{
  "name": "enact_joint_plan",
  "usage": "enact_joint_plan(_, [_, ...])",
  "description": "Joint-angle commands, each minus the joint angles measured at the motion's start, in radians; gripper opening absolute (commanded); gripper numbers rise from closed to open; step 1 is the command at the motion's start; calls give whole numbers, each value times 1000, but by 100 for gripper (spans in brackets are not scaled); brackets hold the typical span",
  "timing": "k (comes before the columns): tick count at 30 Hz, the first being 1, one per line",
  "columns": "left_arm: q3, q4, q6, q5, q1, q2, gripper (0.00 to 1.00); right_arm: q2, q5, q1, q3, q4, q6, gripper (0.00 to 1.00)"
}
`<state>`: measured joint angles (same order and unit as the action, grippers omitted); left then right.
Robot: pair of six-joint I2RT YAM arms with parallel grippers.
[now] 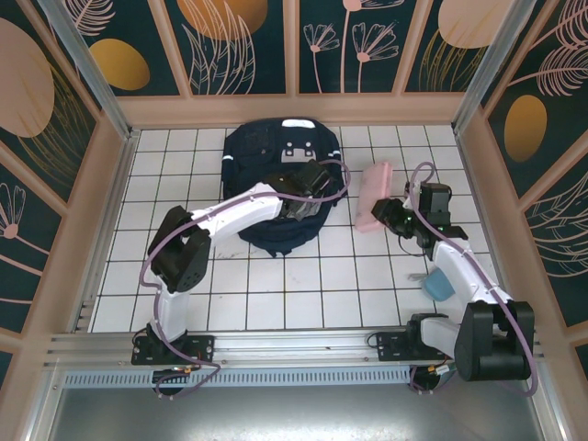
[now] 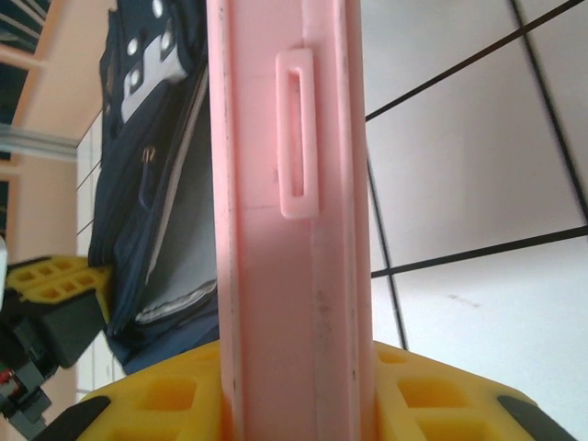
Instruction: Pack the student bag
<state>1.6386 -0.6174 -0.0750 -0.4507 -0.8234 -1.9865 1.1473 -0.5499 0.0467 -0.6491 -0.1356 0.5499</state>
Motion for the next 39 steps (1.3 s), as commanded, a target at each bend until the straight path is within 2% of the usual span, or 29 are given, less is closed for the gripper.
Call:
enact_joint_plan(1, [-11,116,17,-118,23,112,0,0,-132,43,14,98,39,18])
enact_joint_plan(8, [-96,239,20,-110,23,233,0,25,-244,157,45,245,163,19])
enact_joint_plan(17, [-145,324,18,-109,15,307,0,121,-232,273,-9,312,286,20])
enact_joint_plan(25, [-156,331,21,-95,-9,334,0,314,-48,447,-148,381,379,21])
enact_joint_plan(33, [-163,332,48,-63,-17,391,0,579,56,494,-365,497,496,19])
enact_joint_plan(39, [-155,330,78,-51,-17,402,0,685,239,554,-434,582,554,17])
